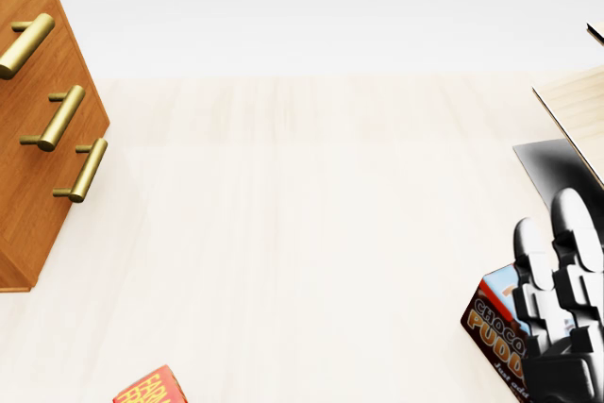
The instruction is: Close the top drawer of the cabinet and put the bowl on top of it.
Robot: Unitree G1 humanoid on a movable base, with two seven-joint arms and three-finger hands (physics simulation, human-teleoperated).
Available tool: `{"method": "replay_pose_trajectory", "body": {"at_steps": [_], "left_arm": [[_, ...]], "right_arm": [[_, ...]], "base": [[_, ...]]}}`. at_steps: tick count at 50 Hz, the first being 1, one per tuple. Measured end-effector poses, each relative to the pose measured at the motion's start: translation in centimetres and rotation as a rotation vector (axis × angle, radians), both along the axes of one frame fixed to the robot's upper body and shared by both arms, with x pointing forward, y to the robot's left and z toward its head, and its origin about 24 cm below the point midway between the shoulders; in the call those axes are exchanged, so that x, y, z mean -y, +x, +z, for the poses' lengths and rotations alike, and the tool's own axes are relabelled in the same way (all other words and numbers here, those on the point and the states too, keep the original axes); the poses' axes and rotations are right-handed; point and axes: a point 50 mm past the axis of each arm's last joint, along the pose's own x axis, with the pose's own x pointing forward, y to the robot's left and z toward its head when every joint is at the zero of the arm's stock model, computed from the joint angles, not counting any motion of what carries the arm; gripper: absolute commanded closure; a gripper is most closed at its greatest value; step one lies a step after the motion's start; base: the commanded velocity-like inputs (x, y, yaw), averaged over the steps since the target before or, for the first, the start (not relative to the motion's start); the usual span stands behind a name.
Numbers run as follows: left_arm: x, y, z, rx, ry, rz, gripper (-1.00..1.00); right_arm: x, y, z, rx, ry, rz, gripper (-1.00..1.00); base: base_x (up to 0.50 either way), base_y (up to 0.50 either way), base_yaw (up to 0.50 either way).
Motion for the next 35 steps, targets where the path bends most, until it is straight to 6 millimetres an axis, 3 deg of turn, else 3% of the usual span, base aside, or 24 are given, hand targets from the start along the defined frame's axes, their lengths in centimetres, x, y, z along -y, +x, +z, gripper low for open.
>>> {"method": "replay_pose_trajectory", "body": {"at_steps": [35], "left_arm": [[-1.4,-0.6,-1.2,-0.027,-0.03,0.045,1.0]], "right_arm": [[-0.3,0.3,-0.4,-0.019,-0.005,0.004,-1.0]], "base": [[0.0,0.0,0.0]]}}
